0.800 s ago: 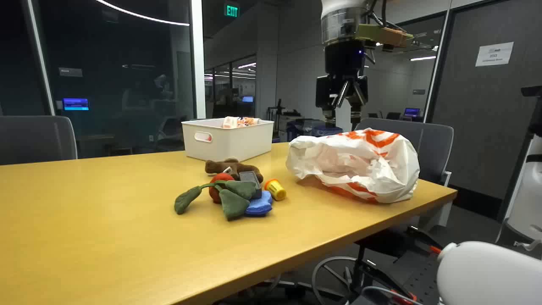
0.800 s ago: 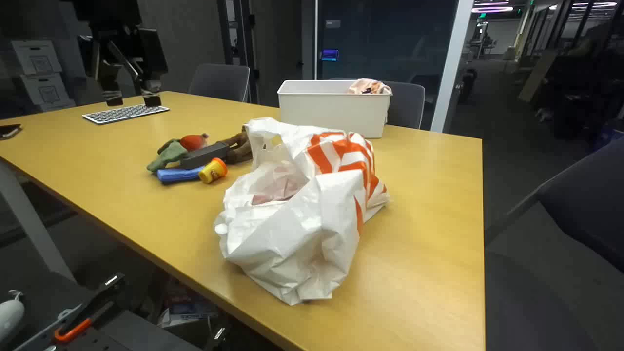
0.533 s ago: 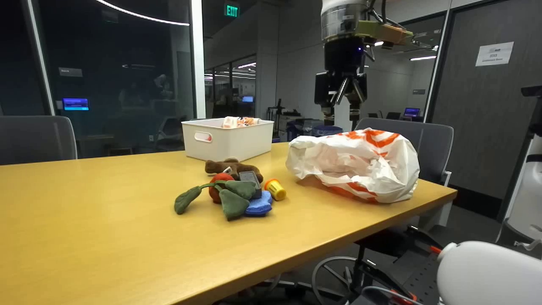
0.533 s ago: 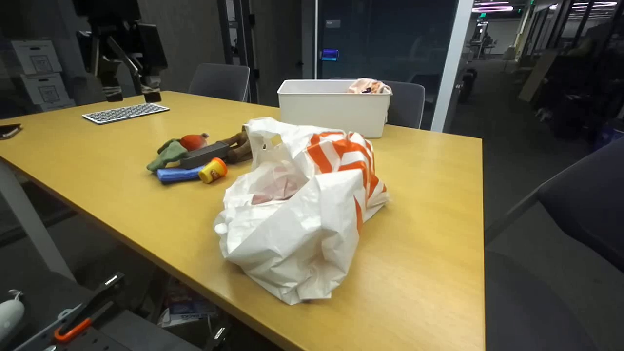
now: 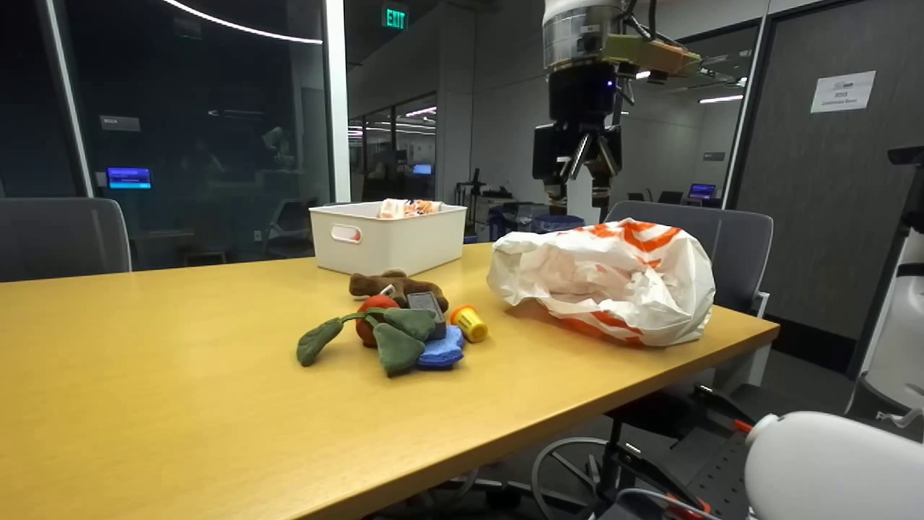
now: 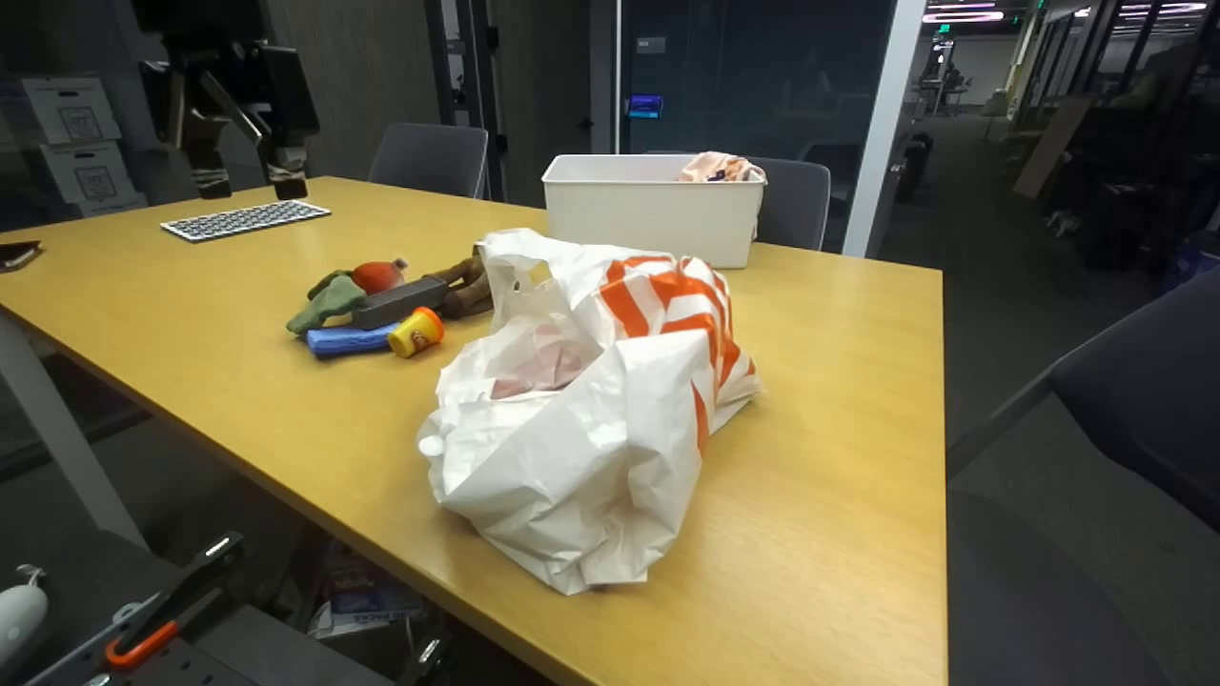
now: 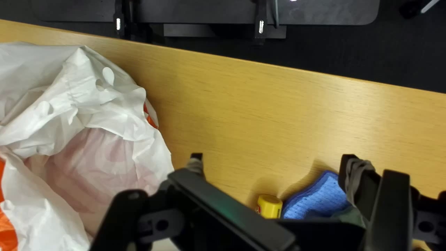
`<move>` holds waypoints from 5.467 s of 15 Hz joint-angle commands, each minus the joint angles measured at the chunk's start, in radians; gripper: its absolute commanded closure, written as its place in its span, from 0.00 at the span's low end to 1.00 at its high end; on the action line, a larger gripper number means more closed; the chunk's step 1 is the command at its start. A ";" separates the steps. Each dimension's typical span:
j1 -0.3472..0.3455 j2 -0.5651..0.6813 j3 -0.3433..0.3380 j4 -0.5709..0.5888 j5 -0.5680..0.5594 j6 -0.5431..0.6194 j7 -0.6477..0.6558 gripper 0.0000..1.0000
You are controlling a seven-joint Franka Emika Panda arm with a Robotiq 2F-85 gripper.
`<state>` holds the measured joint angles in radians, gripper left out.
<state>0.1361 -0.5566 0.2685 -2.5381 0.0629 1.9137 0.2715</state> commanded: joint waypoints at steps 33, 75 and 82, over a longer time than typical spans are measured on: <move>0.266 1.157 -0.084 0.993 -0.236 0.026 0.089 0.00; 0.065 0.540 -0.043 0.304 -0.523 -0.361 0.572 0.96; 0.065 0.676 -0.091 0.306 -0.853 -0.359 0.700 0.96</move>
<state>0.1896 0.0895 0.1876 -2.2409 -0.6841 1.5786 0.9189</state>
